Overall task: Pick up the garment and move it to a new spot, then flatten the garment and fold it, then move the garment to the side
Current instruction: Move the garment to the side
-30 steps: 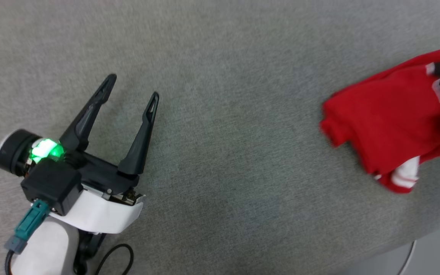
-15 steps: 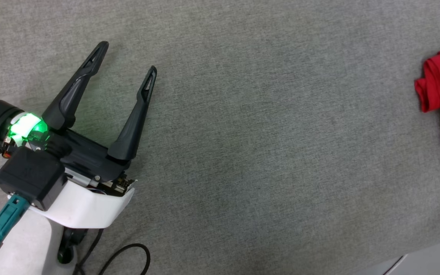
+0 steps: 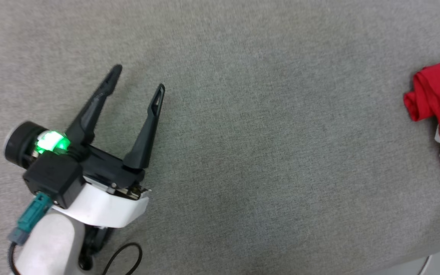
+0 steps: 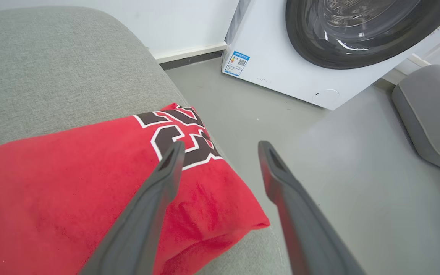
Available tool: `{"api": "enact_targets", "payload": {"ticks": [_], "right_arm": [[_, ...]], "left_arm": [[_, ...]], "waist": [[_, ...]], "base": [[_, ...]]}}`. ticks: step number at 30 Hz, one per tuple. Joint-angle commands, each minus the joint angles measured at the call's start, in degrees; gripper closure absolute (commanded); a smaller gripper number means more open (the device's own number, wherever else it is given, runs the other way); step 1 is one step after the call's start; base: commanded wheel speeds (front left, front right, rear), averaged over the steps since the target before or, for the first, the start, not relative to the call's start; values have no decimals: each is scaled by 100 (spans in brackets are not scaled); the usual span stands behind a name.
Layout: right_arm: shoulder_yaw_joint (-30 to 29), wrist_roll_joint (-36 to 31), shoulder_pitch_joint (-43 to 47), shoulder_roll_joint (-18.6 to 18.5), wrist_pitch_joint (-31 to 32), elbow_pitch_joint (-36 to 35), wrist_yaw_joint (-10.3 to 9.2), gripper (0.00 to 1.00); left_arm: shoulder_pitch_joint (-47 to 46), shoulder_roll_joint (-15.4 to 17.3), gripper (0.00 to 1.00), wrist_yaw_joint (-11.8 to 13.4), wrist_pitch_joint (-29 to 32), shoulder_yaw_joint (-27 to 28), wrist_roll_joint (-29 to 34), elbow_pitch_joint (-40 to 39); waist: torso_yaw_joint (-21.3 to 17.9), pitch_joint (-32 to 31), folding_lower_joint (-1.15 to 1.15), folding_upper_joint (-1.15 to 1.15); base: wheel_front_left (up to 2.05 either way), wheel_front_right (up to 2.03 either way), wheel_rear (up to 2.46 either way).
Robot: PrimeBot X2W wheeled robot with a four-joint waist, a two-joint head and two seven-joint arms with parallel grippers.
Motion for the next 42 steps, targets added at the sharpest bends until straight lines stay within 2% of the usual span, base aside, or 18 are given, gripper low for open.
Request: {"api": "enact_targets", "payload": {"ticks": [1,10,21,28,34,42], "right_arm": [[42,-35,168,38,-113,-66,-6,0],[540,239,1209,332,-833,-570,-6,0],[1313,546,2317,737,-1524,-869,-6,0],[2285,803,2952,908,-1878,-993,-6,0],[2804,1004,3194,926,-2040,-943,-7,0],[3167,1203,3564,931,-2144,-1147,-6,0]], "left_arm": [[113,-68,0,44,-51,-34,-28,80],[773,-562,0,390,-275,-151,-240,769],[1406,-870,0,720,-415,-38,-412,1417],[1724,-1037,0,895,-485,213,-450,1792],[1933,-1010,0,990,-499,387,-231,1918],[2140,-1096,0,846,-502,568,-99,2061]], "waist": [[112,-366,0,0],[467,-1454,0,0],[939,-2346,0,0],[1374,-2839,0,0],[1536,-3142,0,0],[1508,-3396,0,0]], "base": [[0,0,0],[0,0,0],[0,0,0],[0,0,0],[0,0,0],[0,0,0]]}}
